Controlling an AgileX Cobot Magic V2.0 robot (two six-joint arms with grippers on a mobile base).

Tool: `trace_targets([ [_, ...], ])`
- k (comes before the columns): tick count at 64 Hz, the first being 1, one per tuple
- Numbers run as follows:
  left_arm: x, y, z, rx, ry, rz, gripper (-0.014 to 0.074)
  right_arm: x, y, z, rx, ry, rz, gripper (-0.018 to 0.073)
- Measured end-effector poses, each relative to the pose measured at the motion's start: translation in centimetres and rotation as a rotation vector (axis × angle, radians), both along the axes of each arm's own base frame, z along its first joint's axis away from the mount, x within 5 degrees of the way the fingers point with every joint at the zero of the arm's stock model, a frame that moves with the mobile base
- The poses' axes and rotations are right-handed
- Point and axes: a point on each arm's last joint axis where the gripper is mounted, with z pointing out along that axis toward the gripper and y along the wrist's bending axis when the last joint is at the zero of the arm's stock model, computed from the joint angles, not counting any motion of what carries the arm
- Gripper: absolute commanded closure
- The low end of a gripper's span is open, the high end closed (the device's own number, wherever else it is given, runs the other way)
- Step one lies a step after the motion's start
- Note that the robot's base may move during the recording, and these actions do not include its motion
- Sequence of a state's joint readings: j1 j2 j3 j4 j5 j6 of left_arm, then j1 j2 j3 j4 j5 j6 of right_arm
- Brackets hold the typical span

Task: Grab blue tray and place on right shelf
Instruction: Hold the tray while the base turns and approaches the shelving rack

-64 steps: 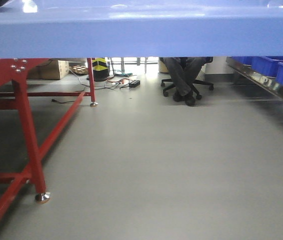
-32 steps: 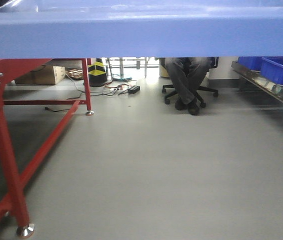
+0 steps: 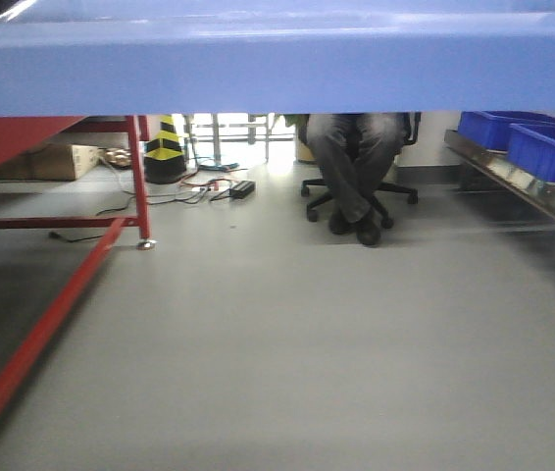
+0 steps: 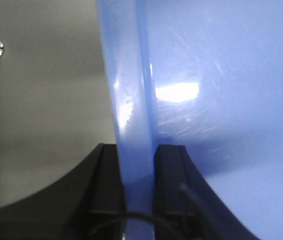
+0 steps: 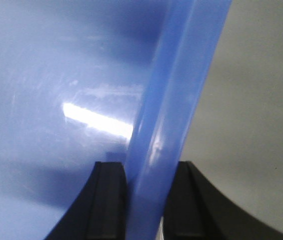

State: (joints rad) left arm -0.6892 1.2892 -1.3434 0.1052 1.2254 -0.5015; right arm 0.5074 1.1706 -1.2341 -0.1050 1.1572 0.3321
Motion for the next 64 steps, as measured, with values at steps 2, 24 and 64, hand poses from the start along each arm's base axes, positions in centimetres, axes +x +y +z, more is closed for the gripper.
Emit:
trace_targets([
  [2,0.0,0.0,0.0,0.0,0.0,0.0,0.0645,0.0,0.0,0.0,0.0,0.0,0.0,0.0494],
  [24,-0.01,-0.01,0.0,-0.001,0.002,0.0,0.0645,0.0,0.0,0.0,0.0,0.0,0.0,0.0494],
  [64,-0.01,-0.01,0.0,-0.001,0.002,0.0,0.0645,0.0,0.0,0.0,0.0,0.0,0.0,0.0494],
])
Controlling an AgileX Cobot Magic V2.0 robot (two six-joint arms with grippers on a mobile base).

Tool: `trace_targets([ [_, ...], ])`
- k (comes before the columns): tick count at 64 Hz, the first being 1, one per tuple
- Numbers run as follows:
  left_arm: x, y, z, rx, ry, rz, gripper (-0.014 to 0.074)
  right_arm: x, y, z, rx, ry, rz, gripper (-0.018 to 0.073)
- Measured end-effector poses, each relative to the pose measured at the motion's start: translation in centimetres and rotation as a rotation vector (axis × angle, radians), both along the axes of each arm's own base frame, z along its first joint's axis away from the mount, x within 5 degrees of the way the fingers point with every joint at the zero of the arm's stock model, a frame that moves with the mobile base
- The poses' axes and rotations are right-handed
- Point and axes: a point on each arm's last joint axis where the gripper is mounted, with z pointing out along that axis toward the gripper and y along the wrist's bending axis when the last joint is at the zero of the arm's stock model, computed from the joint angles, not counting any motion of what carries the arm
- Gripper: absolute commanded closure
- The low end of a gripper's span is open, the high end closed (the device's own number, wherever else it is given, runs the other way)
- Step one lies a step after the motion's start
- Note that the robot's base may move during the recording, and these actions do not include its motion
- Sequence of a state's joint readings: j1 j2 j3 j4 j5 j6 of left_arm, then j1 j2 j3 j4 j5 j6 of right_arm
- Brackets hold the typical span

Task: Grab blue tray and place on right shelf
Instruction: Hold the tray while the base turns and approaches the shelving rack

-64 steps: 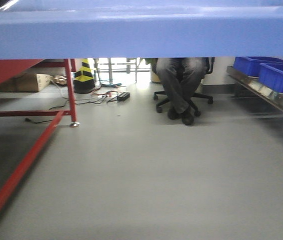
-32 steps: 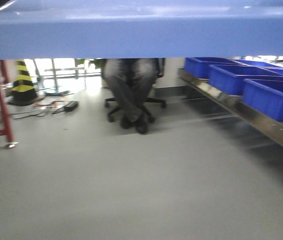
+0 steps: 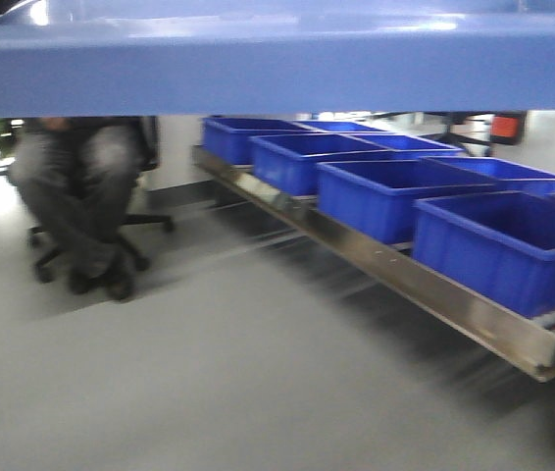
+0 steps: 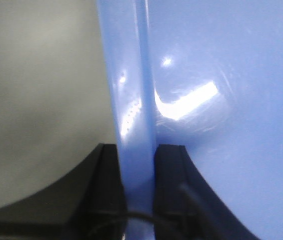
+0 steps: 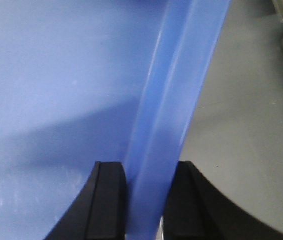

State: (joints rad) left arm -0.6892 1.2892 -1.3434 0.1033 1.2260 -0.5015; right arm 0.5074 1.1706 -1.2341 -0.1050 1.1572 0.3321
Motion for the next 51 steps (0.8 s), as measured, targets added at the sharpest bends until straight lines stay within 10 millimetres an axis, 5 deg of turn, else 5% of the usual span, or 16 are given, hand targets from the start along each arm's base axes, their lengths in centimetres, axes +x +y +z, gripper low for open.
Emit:
trace_targets([
  [51,-0.01,-0.01,0.0,-0.001,0.001,0.0,0.0645,0.01,-0.02,0.0,-0.002,-0.001,0.0,0.0494],
])
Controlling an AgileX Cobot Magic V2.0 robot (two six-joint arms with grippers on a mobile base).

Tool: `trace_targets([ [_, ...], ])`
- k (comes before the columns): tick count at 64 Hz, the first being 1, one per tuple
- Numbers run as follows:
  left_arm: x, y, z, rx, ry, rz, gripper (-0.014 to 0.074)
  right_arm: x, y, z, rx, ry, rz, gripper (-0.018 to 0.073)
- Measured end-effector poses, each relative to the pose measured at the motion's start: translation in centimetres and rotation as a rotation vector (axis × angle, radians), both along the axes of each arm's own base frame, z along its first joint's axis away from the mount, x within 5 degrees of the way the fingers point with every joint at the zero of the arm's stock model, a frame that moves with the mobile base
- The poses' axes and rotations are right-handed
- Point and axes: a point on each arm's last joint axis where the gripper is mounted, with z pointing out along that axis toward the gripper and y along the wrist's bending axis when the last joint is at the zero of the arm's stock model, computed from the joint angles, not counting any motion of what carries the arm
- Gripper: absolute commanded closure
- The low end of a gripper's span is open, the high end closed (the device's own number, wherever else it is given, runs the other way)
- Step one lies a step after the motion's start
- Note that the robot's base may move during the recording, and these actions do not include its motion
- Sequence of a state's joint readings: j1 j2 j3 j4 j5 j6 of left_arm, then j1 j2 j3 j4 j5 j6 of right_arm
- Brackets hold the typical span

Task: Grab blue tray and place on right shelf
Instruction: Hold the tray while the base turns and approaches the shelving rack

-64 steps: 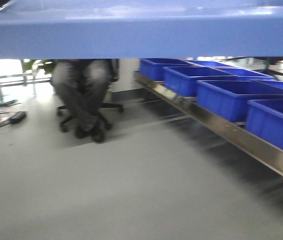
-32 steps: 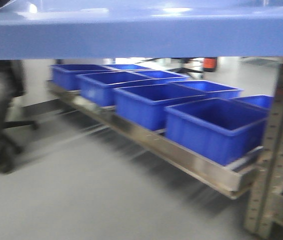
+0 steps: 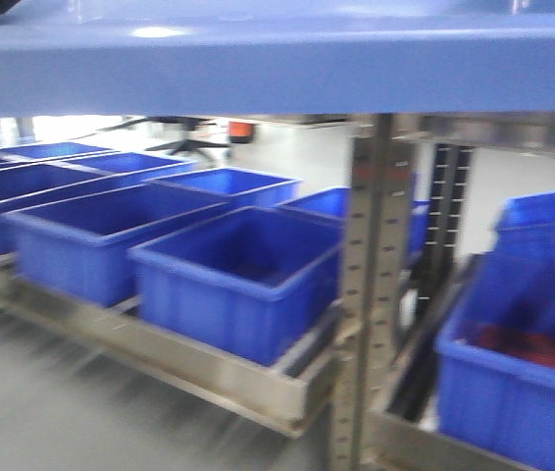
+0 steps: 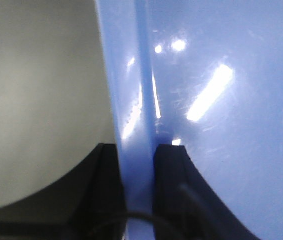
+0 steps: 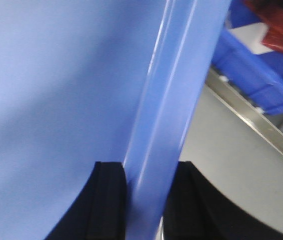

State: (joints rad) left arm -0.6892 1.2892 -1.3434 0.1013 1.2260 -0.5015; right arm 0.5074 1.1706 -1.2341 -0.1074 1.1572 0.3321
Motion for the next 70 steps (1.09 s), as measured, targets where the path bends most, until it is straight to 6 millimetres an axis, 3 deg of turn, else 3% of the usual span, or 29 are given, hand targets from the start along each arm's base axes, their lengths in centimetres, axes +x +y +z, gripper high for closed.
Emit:
trace_targets([
  [70,0.0,0.0,0.0,0.0,0.0,0.0,0.0645,-0.01,-0.01,-0.01,-0.001,0.002,0.0,0.0494],
])
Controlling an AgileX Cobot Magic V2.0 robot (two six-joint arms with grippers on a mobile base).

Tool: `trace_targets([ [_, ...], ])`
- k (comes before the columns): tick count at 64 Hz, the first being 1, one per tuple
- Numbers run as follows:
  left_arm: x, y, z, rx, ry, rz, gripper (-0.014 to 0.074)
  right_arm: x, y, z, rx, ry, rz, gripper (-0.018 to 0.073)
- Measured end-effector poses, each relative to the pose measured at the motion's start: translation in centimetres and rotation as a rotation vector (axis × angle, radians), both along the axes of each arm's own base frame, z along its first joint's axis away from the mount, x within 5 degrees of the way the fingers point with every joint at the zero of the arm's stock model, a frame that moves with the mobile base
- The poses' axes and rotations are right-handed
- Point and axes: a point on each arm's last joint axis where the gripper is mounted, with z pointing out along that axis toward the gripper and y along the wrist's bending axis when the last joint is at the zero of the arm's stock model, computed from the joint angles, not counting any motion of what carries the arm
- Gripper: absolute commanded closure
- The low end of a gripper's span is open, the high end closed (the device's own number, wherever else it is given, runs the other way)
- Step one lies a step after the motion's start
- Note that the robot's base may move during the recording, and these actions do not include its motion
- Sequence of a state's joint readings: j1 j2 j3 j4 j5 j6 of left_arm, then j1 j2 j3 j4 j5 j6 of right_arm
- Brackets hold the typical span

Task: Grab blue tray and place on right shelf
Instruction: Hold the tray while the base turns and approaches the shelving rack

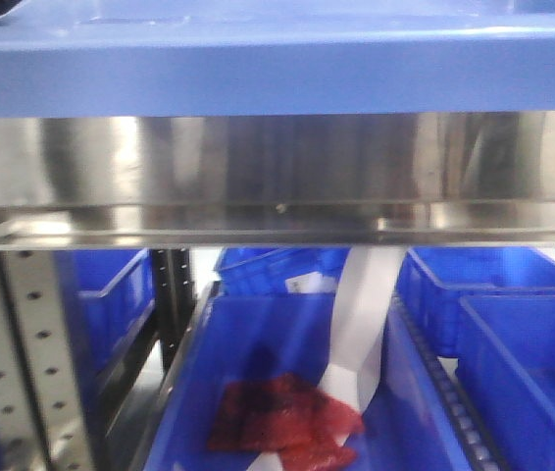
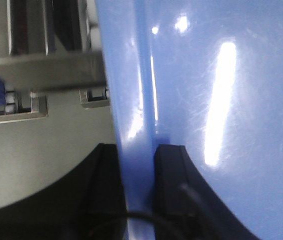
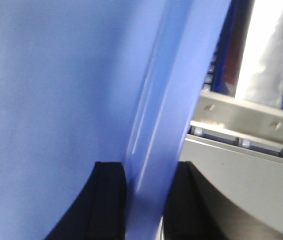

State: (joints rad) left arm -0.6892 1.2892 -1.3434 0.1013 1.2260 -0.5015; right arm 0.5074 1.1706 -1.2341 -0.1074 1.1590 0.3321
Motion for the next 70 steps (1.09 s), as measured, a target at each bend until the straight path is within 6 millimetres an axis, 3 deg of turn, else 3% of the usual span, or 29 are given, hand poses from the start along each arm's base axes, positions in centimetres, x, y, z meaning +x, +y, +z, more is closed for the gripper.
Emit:
trace_targets([
  [70,0.0,0.0,0.0,0.0,0.0,0.0,0.0645,0.0,0.0,0.0,0.0,0.0,0.0,0.0494],
])
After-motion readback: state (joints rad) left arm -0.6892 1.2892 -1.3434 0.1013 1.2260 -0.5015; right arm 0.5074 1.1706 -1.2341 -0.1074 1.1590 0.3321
